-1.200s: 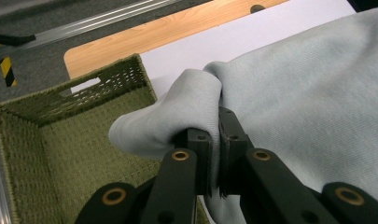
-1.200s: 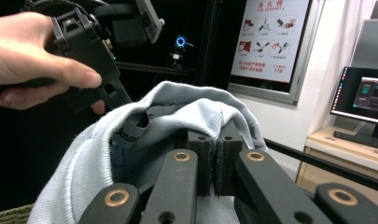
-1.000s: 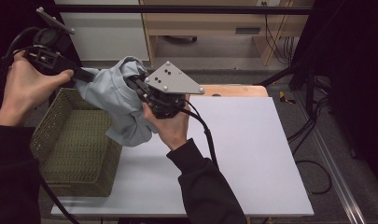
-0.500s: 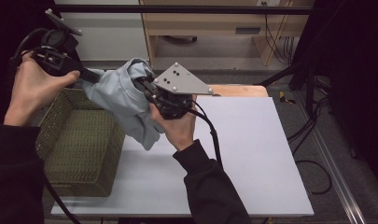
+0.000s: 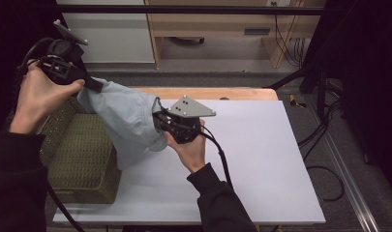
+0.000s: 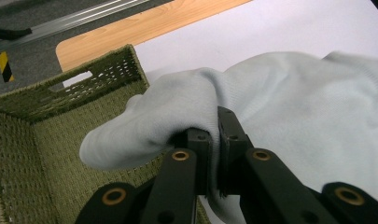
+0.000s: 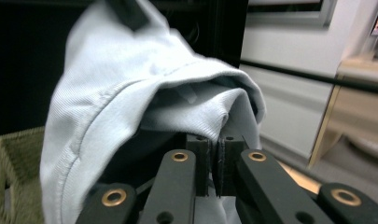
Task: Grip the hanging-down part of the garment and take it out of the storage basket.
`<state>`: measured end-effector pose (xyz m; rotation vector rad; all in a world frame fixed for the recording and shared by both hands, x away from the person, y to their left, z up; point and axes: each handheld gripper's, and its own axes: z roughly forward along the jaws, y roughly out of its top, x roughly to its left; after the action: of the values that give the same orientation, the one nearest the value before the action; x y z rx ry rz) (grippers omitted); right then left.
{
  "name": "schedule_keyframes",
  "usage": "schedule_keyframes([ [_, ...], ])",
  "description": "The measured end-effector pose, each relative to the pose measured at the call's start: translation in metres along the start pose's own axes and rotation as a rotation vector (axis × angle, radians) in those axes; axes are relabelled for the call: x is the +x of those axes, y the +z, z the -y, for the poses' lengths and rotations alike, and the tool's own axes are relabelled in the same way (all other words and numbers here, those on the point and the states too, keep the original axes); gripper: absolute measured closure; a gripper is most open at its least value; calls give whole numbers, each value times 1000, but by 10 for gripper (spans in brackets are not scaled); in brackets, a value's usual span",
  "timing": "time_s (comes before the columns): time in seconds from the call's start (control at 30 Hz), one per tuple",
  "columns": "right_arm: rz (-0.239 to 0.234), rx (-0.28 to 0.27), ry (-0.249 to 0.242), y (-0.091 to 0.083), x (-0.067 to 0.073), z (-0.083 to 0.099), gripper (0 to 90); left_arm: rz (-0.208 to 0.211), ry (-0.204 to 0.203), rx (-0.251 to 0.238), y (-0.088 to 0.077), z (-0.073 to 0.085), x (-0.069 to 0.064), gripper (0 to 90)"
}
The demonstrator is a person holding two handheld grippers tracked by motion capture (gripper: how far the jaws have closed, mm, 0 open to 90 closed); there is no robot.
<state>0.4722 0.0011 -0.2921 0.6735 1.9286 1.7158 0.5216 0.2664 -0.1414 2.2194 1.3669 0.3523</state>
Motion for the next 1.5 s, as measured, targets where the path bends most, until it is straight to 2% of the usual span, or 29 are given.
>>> schedule_keyframes([
  [0.03, -3, 13, 10, 2, 0, 7, 870, 3, 1, 2, 2, 0, -1, 853],
  [0.07, -3, 13, 10, 2, 0, 7, 870, 3, 1, 2, 2, 0, -1, 853],
  [0.1, -12, 42, 29, 7, 1, 22, 863, 7, 3, 4, 5, 1, -1, 853],
  [0.17, -13, 57, 31, 9, 2, 29, 859, 8, 5, 6, 6, 1, -2, 853],
  [0.23, -15, 91, 43, 16, 4, 48, 825, 13, 12, 8, 10, 2, -3, 853],
  [0.37, -33, 122, 59, 20, 6, 62, 761, 16, 19, 15, 14, 3, -4, 853],
  [0.4, -38, 133, 66, 21, 6, 66, 725, 21, 18, 16, 16, 3, -4, 853],
  [0.43, -44, 158, 65, 21, 7, 72, 644, 23, 20, 17, 18, 4, -4, 853],
  [0.57, -68, 192, 60, 11, 8, 79, 462, 29, 24, 23, 21, 5, -5, 853],
  [0.7, -69, 185, 54, -8, 6, 85, 308, 25, 29, 18, 23, 6, -6, 853],
  [0.9, -22, 139, 98, -41, -6, 93, 204, 25, 35, 24, 25, 7, -7, 853],
  [0.93, -22, 139, 98, -41, -6, 93, 204, 25, 35, 24, 25, 7, -7, 853],
  [0.97, 9, 129, 106, -52, -11, 96, 174, 28, 33, 24, 25, 7, -6, 853],
  [1.0, 9, 129, 106, -52, -11, 96, 174, 28, 33, 24, 25, 7, -6, 853],
  [1.07, 48, 117, 116, -70, -19, 102, 142, 28, 32, 23, 25, 8, -6, 853],
  [1.1, 48, 117, 116, -70, -19, 102, 142, 28, 32, 23, 25, 8, -6, 853],
  [1.2, 108, 94, 135, -94, -31, 110, 100, 28, 32, 26, 25, 8, -7, 854],
  [1.23, 128, 90, 138, -99, -34, 112, 93, 29, 32, 27, 25, 8, -7, 854],
  [1.27, 128, 90, 138, -99, -34, 112, 93, 29, 32, 27, 25, 8, -7, 853],
  [1.3, 158, 84, 144, -111, -39, 117, 74, 26, 32, 27, 26, 8, -7, 853],
  [1.33, 158, 84, 144, -111, -39, 117, 74, 26, 32, 27, 26, 8, -7, 853],
  [1.37, 186, 82, 152, -121, -43, 121, 58, 26, 32, 28, 26, 8, -6, 854],
  [1.5, 237, 83, 153, -138, -50, 129, 41, 28, 32, 28, 27, 8, -7, 853],
])
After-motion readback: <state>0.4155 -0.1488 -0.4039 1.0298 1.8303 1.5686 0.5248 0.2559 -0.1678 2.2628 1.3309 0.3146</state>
